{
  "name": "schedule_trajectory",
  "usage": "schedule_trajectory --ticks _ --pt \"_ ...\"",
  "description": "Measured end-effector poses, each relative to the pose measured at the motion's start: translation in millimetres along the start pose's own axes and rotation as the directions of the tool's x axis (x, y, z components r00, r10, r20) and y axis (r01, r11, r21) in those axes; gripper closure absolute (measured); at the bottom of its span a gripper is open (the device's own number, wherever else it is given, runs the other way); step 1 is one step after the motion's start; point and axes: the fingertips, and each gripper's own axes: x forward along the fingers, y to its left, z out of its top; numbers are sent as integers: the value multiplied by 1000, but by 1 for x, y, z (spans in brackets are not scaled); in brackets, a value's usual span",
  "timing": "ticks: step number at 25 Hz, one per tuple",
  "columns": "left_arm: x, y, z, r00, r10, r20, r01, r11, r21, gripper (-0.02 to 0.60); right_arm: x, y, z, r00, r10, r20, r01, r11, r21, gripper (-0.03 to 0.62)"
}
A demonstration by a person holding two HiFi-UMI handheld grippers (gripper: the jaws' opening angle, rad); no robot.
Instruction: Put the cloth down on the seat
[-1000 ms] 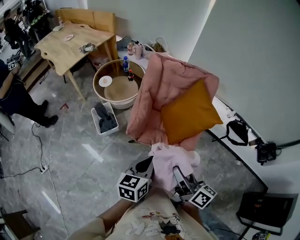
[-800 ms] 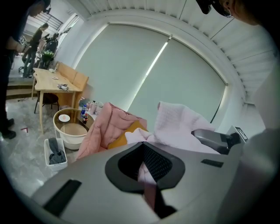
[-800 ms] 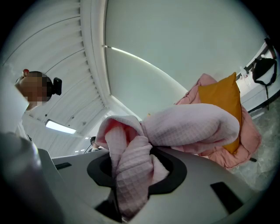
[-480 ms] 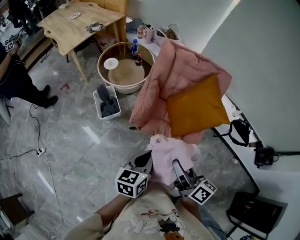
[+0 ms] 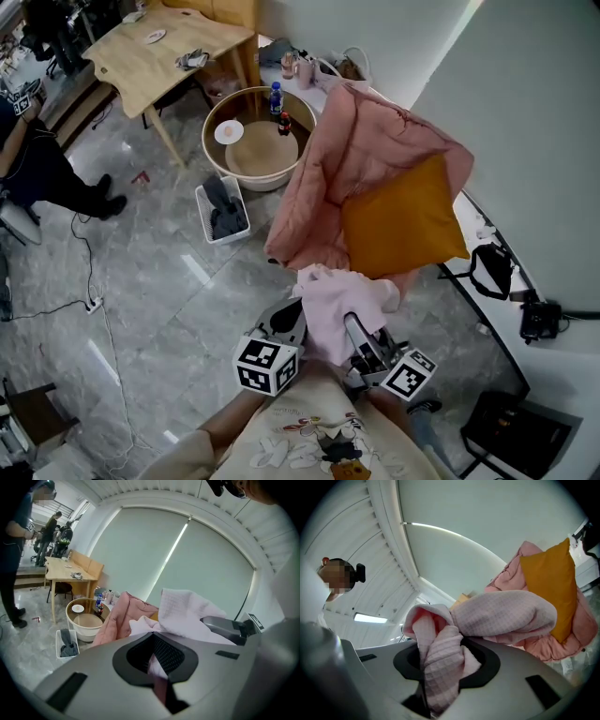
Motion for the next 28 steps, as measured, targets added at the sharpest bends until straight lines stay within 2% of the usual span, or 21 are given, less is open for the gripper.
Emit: schedule_trajectory --ticks 11,19,28 --pt "88 -16 25 996 76 -54 -76 997 5 577 18 -61 76 996 60 -72 -56 997 46 429" --pt "138 -28 51 989 146 -32 -146 989 -10 577 32 -92 129 986 121 -112 -114 991 63 430" --pt "176 -37 65 980 196 -22 -195 981 15 577 44 -113 165 969 185 -161 -179 983 50 430"
